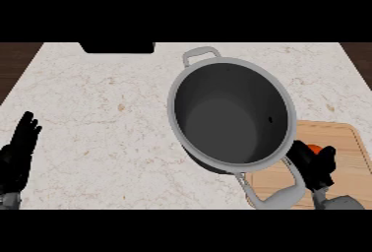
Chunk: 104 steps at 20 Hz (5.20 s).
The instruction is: Pick the squash from the cutting board and place it in the pot
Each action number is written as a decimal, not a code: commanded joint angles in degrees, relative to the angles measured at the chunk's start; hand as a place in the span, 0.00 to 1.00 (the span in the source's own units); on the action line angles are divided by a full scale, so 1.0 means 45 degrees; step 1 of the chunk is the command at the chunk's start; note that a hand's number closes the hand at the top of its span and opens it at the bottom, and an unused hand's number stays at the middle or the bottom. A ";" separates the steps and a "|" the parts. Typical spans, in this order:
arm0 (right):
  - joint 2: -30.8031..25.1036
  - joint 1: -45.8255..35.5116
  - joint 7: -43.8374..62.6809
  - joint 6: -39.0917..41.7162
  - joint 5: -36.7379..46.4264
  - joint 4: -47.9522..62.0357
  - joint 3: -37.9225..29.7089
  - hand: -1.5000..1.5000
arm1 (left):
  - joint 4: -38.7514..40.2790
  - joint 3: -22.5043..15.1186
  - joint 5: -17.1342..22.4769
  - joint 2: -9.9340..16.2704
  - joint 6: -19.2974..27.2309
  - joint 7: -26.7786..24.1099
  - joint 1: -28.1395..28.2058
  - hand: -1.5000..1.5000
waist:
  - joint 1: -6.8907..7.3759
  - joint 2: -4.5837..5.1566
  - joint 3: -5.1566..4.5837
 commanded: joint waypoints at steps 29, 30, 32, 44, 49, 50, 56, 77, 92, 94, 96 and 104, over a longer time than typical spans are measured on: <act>-0.8073 -0.4400 -0.9126 0.6220 0.5566 0.3249 -0.0895 0.00 | -0.3672 -0.0613 0.0146 -0.0882 0.0886 0.3814 -0.2953 0.50 | 0.0159 0.0598 0.0024; -0.7923 -0.4089 -0.8877 0.5902 0.6052 0.2646 -0.0331 0.00 | -0.3410 -0.0576 0.0067 -0.1045 0.0925 0.3404 -0.2689 0.50 | 0.0098 0.0593 0.0016; -0.8360 -0.4104 -0.8583 0.6126 0.6432 0.2216 -0.0036 0.00 | -0.3726 -0.0812 -0.0177 -0.1226 0.1203 0.3614 -0.2374 0.50 | 0.0082 0.0570 0.0024; -0.6790 -0.2610 -0.5885 0.6099 0.7827 -0.0443 0.0064 0.00 | -0.3570 -0.0249 -0.0785 -0.1763 0.0507 0.3268 -0.2081 0.50 | -0.0009 0.0598 0.0034; -0.6767 -0.1949 -0.6703 0.6158 0.9174 -0.0029 -0.0466 0.00 | -0.4095 0.0122 -0.0912 -0.1904 0.0274 0.3947 -0.2278 0.50 | 0.0002 0.0605 0.0039; -0.5958 -0.2910 -0.4912 0.6396 0.9072 -0.0221 -0.0196 0.00 | -0.4585 0.0041 -0.0740 -0.1725 -0.0001 0.4073 -0.1629 0.50 | 0.0106 0.0605 0.0036; -0.5537 -0.2298 -0.6527 0.5518 1.1105 0.1104 -0.0654 0.00 | -0.3355 0.0382 -0.1428 -0.2280 -0.0034 0.3862 -0.2843 0.50 | 0.0030 0.0624 0.0041; -0.3606 -0.2341 -0.8607 0.4286 1.4678 0.2007 -0.0836 1.00 | -0.4300 0.0839 -0.2586 -0.3291 -0.0181 0.4815 -0.2718 0.50 | 0.0018 0.0610 0.0044; 0.1274 -0.1582 -0.4239 0.4005 1.6354 -0.0176 0.0525 1.00 | -0.4075 0.1594 -0.2580 -0.3220 -0.0966 0.4533 -0.2518 0.50 | -0.0268 0.0328 -0.0053; 0.2512 -0.1583 -0.3536 0.3887 1.6630 -0.0093 0.1092 1.00 | -0.3956 0.1482 -0.2644 -0.3264 -0.0926 0.4701 -0.2559 0.50 | -0.0086 0.0285 -0.0074; 0.3299 -0.1739 -0.2452 0.4001 1.7059 -0.0516 0.1384 1.00 | -0.3887 0.1440 -0.2701 -0.3377 -0.0837 0.4611 -0.2547 0.50 | -0.0140 0.0234 -0.0104; 0.5121 -0.0956 0.1959 0.1947 1.6897 -0.3495 0.2786 1.00 | -0.3896 0.1540 -0.2741 -0.3244 -0.0839 0.4700 -0.2285 0.50 | -0.0429 0.0024 0.0038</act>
